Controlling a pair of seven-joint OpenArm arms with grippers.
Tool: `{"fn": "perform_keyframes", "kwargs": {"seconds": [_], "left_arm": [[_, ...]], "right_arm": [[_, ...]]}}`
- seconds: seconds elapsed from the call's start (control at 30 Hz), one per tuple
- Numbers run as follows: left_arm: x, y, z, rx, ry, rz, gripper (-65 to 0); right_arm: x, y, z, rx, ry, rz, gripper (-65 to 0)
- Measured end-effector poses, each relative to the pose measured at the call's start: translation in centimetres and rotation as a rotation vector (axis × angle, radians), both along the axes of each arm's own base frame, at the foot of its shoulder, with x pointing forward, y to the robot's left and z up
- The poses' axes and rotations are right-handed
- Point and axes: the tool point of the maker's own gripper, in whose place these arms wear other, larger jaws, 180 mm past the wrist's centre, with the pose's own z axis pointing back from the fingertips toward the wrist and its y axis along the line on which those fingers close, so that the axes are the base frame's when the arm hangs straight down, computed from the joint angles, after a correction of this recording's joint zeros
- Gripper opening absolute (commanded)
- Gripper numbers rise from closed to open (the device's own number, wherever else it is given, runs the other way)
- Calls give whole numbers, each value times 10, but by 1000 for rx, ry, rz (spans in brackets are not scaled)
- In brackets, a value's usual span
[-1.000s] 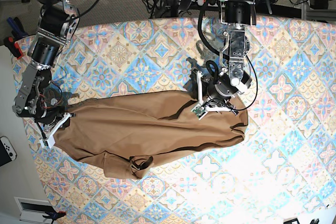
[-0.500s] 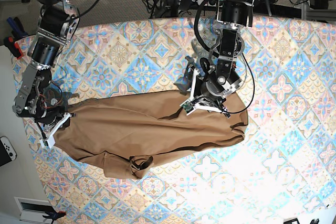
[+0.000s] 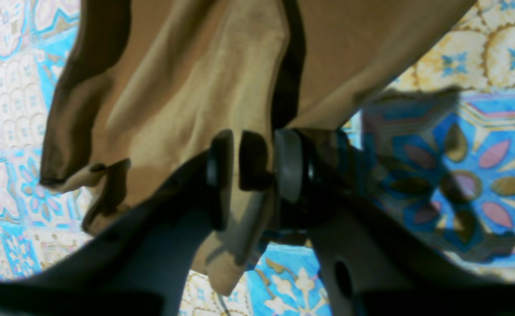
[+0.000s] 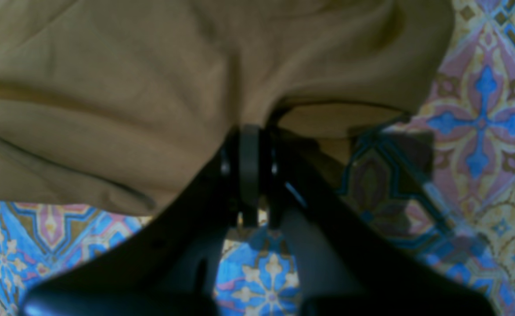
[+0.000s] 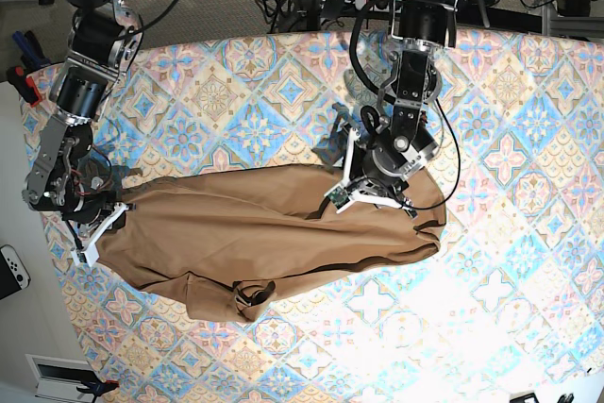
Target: Layout the t-shirt on the table in an organized manner, then fold the t-shirt properly
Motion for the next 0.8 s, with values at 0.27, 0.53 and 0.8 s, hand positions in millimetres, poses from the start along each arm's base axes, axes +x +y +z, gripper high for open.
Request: {"fn": "perform_keyframes", "kwargs": {"seconds": [0.27,0.53,0.8], "left_arm": [[-3,1,4,-6,-11,7,-498],[8,3,11,1,-30,9,-650],[-4,8,21,18,-45,28,-650]], "right_arm": [[0,0,0,0,1,0,-650],[0,0,0,1,1,0,-650],[1,-1,3,-4,-10,-1,-650]]}}
